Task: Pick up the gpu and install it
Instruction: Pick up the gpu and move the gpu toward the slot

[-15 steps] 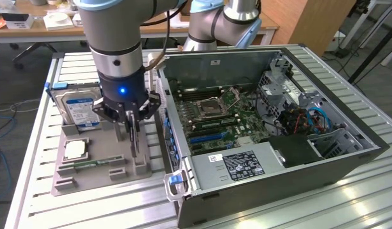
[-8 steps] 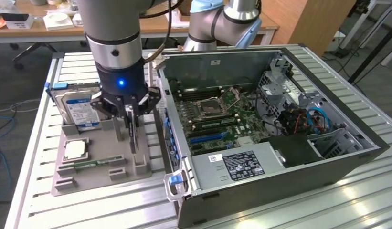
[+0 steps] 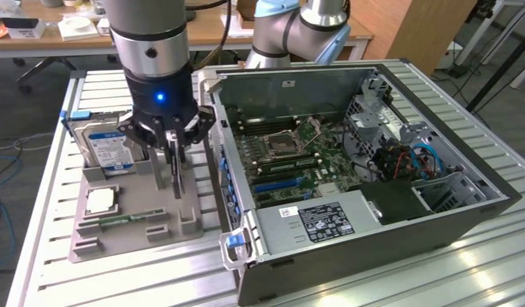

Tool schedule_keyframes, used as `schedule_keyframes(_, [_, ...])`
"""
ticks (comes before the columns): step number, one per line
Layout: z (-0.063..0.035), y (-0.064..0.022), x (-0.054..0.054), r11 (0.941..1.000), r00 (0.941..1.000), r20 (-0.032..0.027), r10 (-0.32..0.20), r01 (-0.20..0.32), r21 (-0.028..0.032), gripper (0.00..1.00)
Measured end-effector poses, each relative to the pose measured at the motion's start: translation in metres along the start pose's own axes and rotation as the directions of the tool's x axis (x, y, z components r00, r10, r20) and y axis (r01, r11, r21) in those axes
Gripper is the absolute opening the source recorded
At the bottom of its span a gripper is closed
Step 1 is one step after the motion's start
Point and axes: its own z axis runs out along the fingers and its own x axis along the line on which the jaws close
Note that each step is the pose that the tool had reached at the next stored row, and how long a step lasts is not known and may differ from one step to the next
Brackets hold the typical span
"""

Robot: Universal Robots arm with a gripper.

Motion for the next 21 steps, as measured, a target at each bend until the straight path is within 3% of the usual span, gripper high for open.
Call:
schedule_keyframes(14, [-0.0293, 0.0014, -0.001, 1.0, 1.0, -0.0001, -0.002, 0.002, 0.0, 0.27])
schedule_keyframes(21, [-0.0489, 0.0023, -0.001, 1.0, 1.0, -0.0002, -0.003, 0.003, 0.0, 0.27])
